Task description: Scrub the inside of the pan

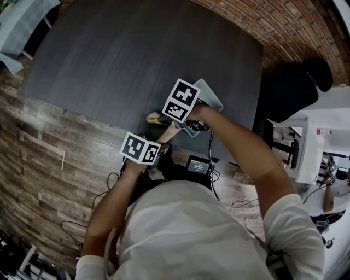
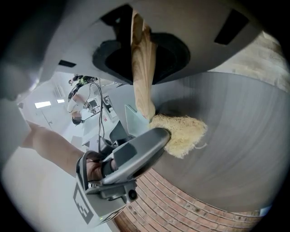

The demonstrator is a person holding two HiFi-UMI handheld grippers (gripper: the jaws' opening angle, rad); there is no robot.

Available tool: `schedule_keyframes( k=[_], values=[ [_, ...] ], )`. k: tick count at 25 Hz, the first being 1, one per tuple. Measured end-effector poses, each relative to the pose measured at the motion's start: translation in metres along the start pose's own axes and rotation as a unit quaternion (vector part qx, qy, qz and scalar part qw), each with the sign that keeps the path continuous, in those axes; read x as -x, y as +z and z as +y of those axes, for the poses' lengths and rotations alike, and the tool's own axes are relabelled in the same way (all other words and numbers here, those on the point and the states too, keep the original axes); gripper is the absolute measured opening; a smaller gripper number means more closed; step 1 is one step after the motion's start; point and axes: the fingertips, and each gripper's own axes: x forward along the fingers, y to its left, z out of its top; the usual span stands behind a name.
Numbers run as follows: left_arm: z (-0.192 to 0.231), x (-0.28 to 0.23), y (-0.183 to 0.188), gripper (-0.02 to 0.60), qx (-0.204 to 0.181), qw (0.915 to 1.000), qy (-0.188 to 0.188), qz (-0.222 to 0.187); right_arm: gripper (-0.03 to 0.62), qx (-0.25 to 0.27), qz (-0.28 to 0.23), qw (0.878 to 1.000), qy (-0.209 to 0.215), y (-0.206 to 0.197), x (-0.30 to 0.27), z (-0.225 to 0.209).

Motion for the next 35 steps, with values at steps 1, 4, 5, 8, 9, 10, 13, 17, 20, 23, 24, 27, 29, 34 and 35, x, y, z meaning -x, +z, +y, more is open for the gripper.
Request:
schedule_keyframes(
  k=[1, 4, 5, 8, 9, 10, 13, 17, 20, 23, 24, 27, 29, 34, 35],
  values=[
    [-0.001, 0.0, 0.0, 0.117, 0.002, 1.0, 0.0, -0.001, 0.037, 0.005, 0.007, 1.0, -0.014, -0.004, -0.002, -0.004],
    [-0.002, -0.002, 0.001, 0.117, 0.009, 0.9999, 0.003, -0.006, 0.035, 0.04, 0.017, 0.997, -0.06, -0.004, -0.002, -0.014],
    [-0.002, -0.003, 0.002, 0.117, 0.012, 0.9999, 0.004, -0.008, 0.035, 0.054, 0.02, 0.995, -0.076, -0.001, -0.001, -0.018],
    [-0.005, -0.005, 0.002, 0.117, 0.022, 0.9996, 0.005, -0.014, 0.035, 0.088, 0.021, 0.989, -0.116, 0.008, 0.002, -0.028],
    [-0.005, -0.005, 0.002, 0.117, 0.025, 0.9996, 0.005, -0.016, 0.035, 0.094, 0.018, 0.988, -0.125, 0.012, 0.003, -0.03],
    [-0.006, -0.005, 0.001, 0.117, 0.027, 0.9995, 0.006, -0.017, 0.035, 0.099, 0.013, 0.986, -0.131, 0.016, 0.004, -0.032],
    [-0.007, -0.006, 0.001, 0.117, 0.033, 0.9992, 0.007, -0.021, 0.035, 0.107, -0.008, 0.983, -0.146, 0.03, 0.007, -0.036],
    [-0.006, -0.006, 0.002, 0.117, 0.042, 0.9986, 0.009, -0.03, 0.035, 0.116, -0.053, 0.977, -0.171, 0.056, 0.018, -0.038],
    [-0.007, -0.007, 0.003, 0.117, 0.054, 0.9978, 0.011, -0.037, 0.035, 0.116, -0.092, 0.972, -0.182, 0.07, 0.032, -0.036],
    [-0.005, -0.009, 0.006, 0.117, 0.066, 0.9965, 0.016, -0.048, 0.035, 0.109, -0.124, 0.967, -0.193, 0.074, 0.049, -0.037],
    [-0.005, -0.009, 0.008, 0.117, 0.07, 0.996, 0.018, -0.053, 0.035, 0.105, -0.133, 0.966, -0.197, 0.074, 0.053, -0.037],
    [-0.003, -0.011, 0.015, 0.117, 0.083, 0.9937, 0.028, -0.07, 0.035, 0.093, -0.156, 0.96, -0.213, 0.065, 0.068, -0.042],
    [-0.003, -0.015, 0.019, 0.117, 0.097, 0.9914, 0.033, -0.082, 0.035, 0.084, -0.168, 0.956, -0.224, 0.055, 0.077, -0.045],
    [-0.001, -0.023, 0.032, 0.117, 0.131, 0.9832, 0.05, -0.117, 0.035, 0.064, -0.19, 0.95, -0.238, 0.027, 0.095, -0.053],
    [-0.001, -0.025, 0.036, 0.117, 0.136, 0.9816, 0.053, -0.123, 0.037, 0.06, -0.194, 0.949, -0.24, 0.021, 0.099, -0.055]
  ],
)
